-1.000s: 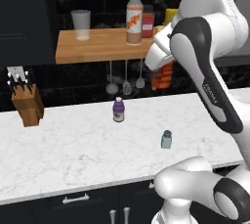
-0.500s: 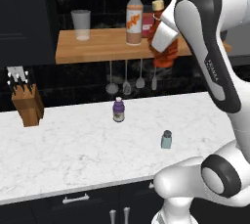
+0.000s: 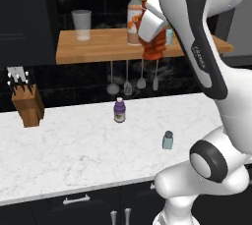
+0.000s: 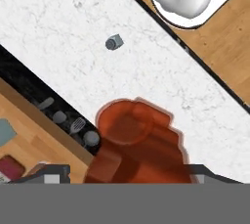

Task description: Put the shaker and condiment bottle from the counter next to their counterparts in the cabinet.

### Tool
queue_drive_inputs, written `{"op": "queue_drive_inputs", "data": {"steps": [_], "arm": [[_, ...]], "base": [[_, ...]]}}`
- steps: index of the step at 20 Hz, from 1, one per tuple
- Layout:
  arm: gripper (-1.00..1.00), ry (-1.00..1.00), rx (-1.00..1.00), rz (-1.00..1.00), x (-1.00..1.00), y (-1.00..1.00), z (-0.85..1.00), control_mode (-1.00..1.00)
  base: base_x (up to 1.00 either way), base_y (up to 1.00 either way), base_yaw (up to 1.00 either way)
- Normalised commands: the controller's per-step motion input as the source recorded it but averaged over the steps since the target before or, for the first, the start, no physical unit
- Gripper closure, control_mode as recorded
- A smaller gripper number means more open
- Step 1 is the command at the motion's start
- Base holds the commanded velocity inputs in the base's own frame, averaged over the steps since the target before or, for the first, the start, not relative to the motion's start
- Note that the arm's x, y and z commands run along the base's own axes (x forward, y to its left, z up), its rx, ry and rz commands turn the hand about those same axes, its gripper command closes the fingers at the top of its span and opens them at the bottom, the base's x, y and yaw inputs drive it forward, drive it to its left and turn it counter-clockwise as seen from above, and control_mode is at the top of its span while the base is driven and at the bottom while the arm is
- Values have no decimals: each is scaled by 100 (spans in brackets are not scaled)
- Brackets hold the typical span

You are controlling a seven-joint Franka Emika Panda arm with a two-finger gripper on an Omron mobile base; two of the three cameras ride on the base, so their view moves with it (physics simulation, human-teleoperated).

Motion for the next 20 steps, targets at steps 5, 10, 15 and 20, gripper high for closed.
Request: {"op": "queue_drive_inputs", "data": {"steps": [5, 10, 15, 20], "arm": [[100, -14, 5, -4, 7, 25, -1, -100], [100, -4, 20, -4, 12, 0, -20, -100], [100, 0, 9, -2, 6, 5, -25, -100], [100, -2, 0, 0, 39, 0, 0, -100]], "base": [[0, 0, 0], [0, 0, 0], [0, 0, 0], [0, 0, 0]]}}
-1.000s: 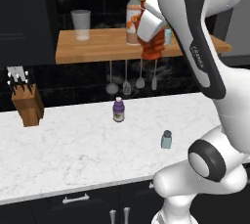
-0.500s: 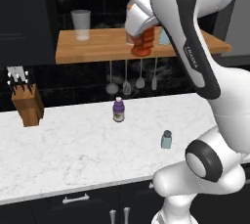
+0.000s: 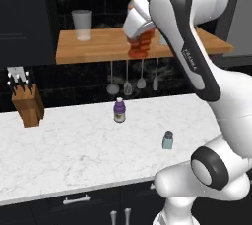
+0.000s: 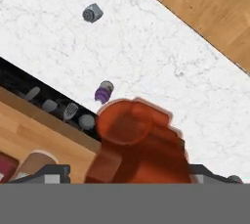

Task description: Put the shaker and condiment bottle from the counter next to their counterparts in the cabinet.

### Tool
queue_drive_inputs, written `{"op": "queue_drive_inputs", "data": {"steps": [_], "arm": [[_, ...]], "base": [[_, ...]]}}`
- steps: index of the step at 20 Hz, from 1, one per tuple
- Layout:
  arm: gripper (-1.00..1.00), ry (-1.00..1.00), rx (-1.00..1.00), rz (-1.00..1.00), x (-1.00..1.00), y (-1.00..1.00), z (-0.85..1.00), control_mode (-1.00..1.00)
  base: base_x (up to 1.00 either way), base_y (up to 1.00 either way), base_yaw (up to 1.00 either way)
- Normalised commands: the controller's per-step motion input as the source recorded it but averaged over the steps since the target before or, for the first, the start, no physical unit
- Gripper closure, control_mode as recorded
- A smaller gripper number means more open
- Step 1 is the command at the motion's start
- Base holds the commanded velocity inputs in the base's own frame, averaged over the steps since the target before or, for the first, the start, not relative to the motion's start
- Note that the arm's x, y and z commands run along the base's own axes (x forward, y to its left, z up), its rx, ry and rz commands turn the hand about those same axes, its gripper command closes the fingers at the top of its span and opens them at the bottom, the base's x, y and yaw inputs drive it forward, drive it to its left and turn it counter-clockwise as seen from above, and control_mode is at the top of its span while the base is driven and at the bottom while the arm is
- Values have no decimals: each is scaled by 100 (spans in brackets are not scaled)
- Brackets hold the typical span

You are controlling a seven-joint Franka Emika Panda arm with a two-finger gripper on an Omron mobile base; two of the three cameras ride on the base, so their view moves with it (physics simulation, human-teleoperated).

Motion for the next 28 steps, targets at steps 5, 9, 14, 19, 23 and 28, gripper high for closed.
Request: {"op": "queue_drive_inputs", "data": {"steps": [5, 9, 14, 19, 23, 28], "arm": [[100, -8, 0, 0, 55, 0, 0, -100], [100, 0, 0, -8, 57, 14, -3, -100], [100, 0, 0, -19, 58, 31, -11, -100], [100, -2, 4, -20, 56, 26, 0, -100], [100, 0, 4, -13, 43, 6, 0, -100], [100, 0, 9, -12, 32, 0, 0, -100]], "base": [[0, 0, 0], [0, 0, 0], [0, 0, 0], [0, 0, 0], [0, 0, 0], [0, 0, 0]]}}
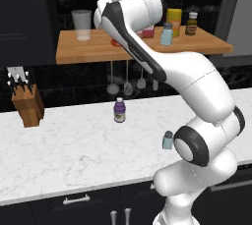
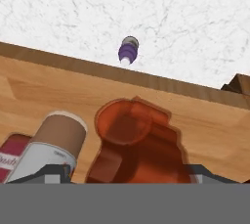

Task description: Put the shaker and condiment bottle from the counter next to their counterparts in the cabinet.

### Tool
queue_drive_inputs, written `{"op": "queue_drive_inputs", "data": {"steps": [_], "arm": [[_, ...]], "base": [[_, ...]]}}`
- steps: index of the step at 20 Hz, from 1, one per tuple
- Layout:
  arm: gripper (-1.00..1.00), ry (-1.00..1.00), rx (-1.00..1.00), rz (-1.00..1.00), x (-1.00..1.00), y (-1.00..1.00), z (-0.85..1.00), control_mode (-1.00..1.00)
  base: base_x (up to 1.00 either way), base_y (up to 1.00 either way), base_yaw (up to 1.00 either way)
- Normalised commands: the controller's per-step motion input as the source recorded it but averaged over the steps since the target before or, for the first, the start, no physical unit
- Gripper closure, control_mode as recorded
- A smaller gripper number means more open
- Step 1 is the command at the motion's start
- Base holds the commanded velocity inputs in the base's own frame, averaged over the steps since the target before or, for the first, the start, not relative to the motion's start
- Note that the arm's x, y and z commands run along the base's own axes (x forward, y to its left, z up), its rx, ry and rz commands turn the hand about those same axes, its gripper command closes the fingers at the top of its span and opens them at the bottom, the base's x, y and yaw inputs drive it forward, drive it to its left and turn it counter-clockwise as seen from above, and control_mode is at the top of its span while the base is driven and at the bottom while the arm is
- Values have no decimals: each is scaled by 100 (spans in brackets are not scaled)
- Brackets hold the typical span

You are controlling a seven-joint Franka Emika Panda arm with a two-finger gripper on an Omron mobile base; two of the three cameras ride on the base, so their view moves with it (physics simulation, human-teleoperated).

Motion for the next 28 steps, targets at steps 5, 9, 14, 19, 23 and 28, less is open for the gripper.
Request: {"op": "queue_drive_inputs", "data": {"steps": [5, 9, 14, 19, 23, 28], "arm": [[100, 0, 11, -13, 21, 0, 0, -100], [100, 1, 2, -11, 24, 7, -13, -100], [100, 0, -4, -4, 31, 14, -40, -100], [100, 0, 0, -3, 28, 1, -15, -100], [100, 0, 0, -4, 27, 0, 0, -100], [100, 0, 0, -3, 27, 0, -11, -100]], "base": [[0, 0, 0], [0, 0, 0], [0, 0, 0], [0, 0, 0], [0, 0, 0], [0, 0, 0]]}}
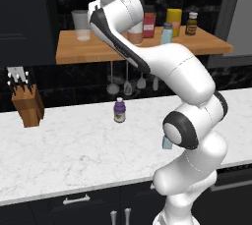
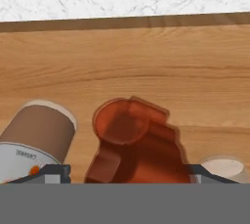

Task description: Put the shaker and condiment bottle from the counter next to their counterparts in the cabinet.

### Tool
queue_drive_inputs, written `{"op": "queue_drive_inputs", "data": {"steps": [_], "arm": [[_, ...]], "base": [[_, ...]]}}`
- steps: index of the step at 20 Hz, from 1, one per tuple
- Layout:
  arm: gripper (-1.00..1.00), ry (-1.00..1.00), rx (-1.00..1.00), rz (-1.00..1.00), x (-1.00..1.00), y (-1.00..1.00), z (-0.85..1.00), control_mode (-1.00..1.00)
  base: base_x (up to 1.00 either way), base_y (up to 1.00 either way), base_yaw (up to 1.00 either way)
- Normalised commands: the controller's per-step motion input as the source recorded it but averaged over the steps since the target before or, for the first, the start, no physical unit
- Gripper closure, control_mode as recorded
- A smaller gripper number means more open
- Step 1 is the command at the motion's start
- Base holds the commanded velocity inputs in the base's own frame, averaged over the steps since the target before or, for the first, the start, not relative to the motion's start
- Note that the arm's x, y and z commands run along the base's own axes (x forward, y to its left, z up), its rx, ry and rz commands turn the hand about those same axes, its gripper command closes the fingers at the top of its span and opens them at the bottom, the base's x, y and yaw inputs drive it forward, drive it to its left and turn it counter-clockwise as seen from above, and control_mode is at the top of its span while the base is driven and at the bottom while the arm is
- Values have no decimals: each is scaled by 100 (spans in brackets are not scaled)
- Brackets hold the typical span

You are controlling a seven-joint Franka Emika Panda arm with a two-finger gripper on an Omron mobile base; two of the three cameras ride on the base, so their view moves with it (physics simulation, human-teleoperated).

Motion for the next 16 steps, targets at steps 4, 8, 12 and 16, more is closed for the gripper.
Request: {"op": "queue_drive_inputs", "data": {"steps": [4, 8, 12, 16], "arm": [[100, 0, 0, -1, 29, 0, -20, -100], [100, 0, 0, 0, 36, 0, -30, -100], [100, 0, 0, 0, 38, 0, -34, -100], [-100, 0, 0, 0, 30, 1, -43, -100]], "base": [[0, 0, 0], [0, 0, 0], [0, 0, 0], [0, 0, 0]]}}
